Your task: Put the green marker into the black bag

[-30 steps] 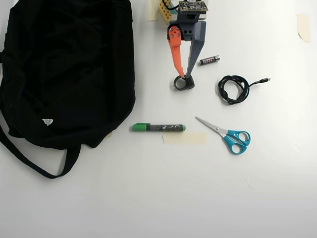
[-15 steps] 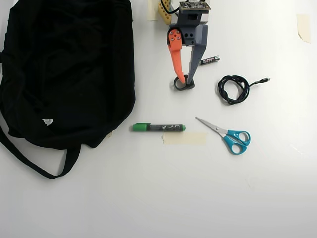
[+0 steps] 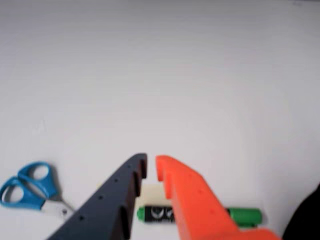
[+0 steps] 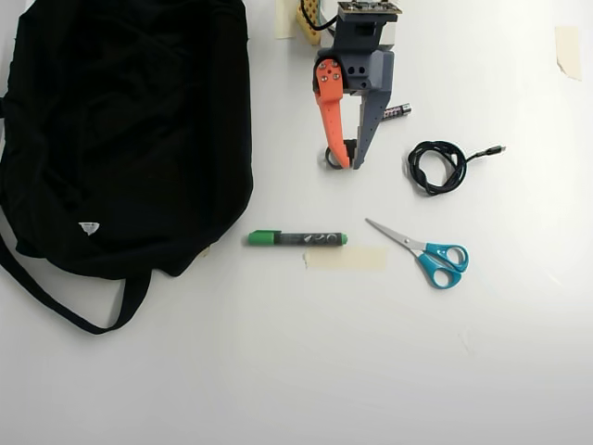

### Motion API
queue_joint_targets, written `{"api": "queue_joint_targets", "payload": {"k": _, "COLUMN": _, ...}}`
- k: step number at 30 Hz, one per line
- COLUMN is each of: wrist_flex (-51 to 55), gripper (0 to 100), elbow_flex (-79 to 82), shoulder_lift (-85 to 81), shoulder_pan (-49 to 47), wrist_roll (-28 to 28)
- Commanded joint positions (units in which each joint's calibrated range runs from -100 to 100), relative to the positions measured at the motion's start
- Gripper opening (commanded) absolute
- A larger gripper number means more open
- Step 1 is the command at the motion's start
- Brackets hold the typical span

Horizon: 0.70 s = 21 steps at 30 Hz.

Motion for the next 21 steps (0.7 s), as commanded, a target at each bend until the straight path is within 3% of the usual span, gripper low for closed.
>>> {"api": "queue_joint_targets", "payload": {"k": 1, "wrist_flex": -1.19, "gripper": 2, "elbow_flex": -5.47, "shoulder_lift": 2.05, "shoulder_pan": 0.37, "wrist_roll": -0.03}}
{"api": "queue_joint_targets", "payload": {"k": 21, "wrist_flex": -6.01, "gripper": 2, "elbow_flex": -15.71, "shoulder_lift": 12.59, "shoulder_pan": 0.37, "wrist_roll": -0.03}}
